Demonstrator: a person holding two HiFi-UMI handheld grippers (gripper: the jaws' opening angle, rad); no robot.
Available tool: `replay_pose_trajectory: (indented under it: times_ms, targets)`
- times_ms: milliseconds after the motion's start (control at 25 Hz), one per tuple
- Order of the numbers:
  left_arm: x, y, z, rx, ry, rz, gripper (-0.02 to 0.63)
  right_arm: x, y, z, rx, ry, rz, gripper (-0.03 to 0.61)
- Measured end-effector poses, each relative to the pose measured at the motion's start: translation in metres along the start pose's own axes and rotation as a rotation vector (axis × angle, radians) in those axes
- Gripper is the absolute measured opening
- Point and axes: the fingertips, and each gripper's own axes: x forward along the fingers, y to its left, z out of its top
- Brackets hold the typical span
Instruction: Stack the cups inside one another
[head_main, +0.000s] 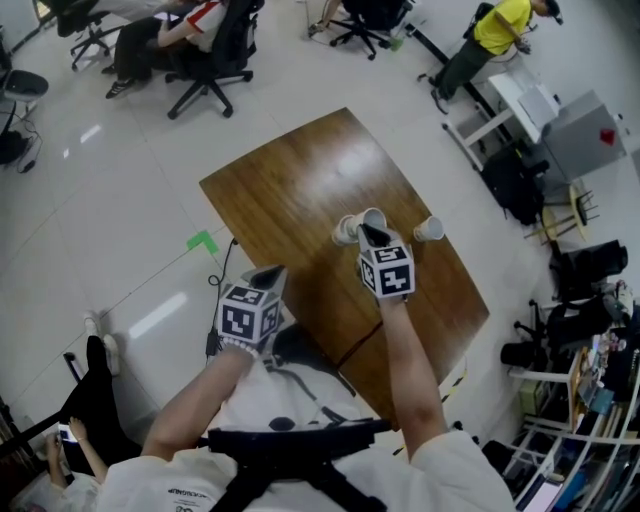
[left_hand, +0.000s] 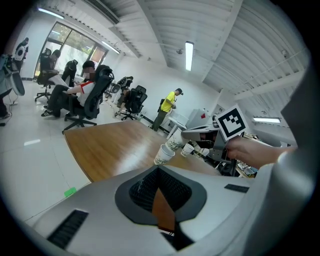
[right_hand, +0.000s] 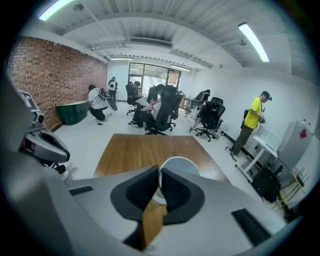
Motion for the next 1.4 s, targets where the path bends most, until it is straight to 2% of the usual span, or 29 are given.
replay_pose_trajectory:
  times_ms: [920, 1400]
  targets:
    - [-0.008, 0.021, -0.004, -0.046, -0.014, 0.068, -0.003, 0.051, 0.015, -0.029, -0.15, 0.127, 0.027, 0.029]
    - [-0.015, 0.033, -0.003, -0.062, -0.027, 0.102, -0.003, 0.074, 0.02, -0.048, -0.176, 0.172, 0.033, 0.054]
